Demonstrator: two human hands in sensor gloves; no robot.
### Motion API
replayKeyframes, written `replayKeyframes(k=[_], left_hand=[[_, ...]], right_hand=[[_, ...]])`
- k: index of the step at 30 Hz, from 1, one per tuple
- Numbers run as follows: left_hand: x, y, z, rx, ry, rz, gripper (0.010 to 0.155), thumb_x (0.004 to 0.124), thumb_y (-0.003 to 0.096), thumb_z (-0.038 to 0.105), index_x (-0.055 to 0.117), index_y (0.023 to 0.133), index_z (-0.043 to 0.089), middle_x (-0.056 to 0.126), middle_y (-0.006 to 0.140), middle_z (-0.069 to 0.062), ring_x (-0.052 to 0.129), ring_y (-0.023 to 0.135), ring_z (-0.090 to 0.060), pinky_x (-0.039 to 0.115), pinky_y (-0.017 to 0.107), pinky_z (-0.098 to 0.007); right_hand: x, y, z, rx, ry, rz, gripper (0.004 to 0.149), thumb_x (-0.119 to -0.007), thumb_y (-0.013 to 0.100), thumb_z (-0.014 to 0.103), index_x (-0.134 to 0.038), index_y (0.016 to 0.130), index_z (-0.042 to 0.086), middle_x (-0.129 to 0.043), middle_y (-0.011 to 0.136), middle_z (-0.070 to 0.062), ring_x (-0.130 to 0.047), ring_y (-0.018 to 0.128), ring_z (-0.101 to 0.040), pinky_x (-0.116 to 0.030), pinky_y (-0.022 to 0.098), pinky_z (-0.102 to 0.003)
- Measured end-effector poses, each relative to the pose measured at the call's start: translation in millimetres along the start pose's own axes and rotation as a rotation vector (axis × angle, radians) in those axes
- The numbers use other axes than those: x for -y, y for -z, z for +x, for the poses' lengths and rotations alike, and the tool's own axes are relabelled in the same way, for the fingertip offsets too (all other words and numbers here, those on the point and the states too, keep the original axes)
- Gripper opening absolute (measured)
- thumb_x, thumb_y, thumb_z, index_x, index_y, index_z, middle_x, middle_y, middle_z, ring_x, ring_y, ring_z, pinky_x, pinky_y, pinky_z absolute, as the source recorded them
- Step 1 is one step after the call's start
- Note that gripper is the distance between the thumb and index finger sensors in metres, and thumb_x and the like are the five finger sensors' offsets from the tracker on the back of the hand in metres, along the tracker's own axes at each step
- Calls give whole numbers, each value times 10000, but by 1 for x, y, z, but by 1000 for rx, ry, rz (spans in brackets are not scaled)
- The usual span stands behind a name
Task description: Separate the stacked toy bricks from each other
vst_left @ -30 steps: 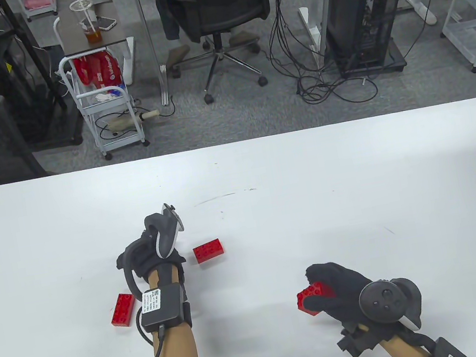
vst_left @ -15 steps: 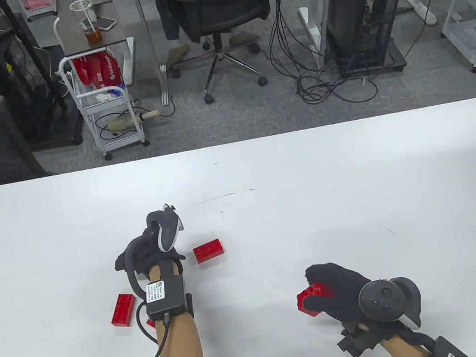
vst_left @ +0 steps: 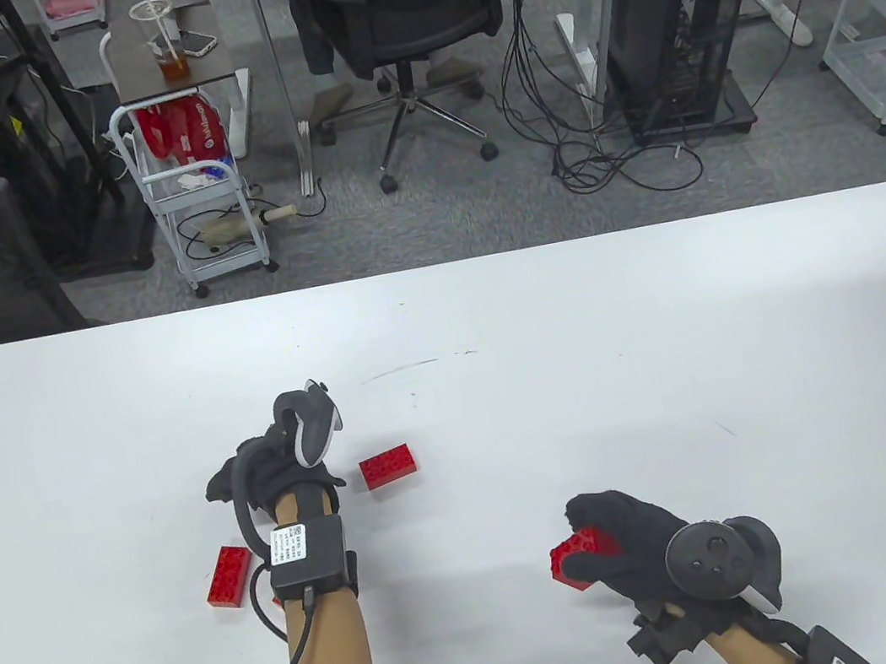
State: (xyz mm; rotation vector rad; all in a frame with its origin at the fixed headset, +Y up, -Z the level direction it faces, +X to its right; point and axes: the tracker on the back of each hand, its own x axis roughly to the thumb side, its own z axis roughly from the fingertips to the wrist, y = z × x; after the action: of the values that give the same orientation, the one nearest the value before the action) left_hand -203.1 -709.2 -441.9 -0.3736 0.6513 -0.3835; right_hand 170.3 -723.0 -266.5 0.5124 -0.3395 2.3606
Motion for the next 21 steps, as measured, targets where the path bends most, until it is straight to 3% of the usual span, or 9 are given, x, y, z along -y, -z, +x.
replayKeyframes(k=[6, 9, 14, 21], left_hand=[[-23, -48, -11, 156, -106, 148, 890, 690, 415, 662, 464, 1168, 245, 757, 1117, -8, 813, 975, -301, 623, 775, -529], [-34, -80, -18, 281, -213, 143, 883, 687, 420, 662, 474, 1166, 241, 765, 1111, -5, 824, 965, -295, 635, 766, -523], [-48, -130, -19, 486, -300, 255, 859, 697, 418, 649, 517, 1150, 238, 799, 1085, -2, 858, 937, -287, 659, 752, -517], [-37, -200, -9, 1053, -423, 416, 842, 719, 408, 624, 518, 1142, 262, 750, 1133, 8, 888, 936, -254, 693, 741, -511]], right_hand=[[1, 0, -1, -1, -3, -11, 673, -787, 367, 591, -733, 926, 220, -879, 859, -53, -1013, 655, -231, -958, 463, -337], [3, 1, -2, 1, -9, -16, 675, -786, 369, 589, -732, 929, 218, -878, 862, -54, -1014, 661, -229, -958, 469, -339], [6, 1, -3, 3, -13, -31, 673, -775, 378, 586, -724, 939, 218, -871, 873, -58, -1013, 670, -233, -956, 477, -342], [9, 2, -9, -4, -20, -40, 671, -758, 394, 579, -706, 959, 219, -858, 897, -59, -1010, 701, -230, -950, 504, -348]])
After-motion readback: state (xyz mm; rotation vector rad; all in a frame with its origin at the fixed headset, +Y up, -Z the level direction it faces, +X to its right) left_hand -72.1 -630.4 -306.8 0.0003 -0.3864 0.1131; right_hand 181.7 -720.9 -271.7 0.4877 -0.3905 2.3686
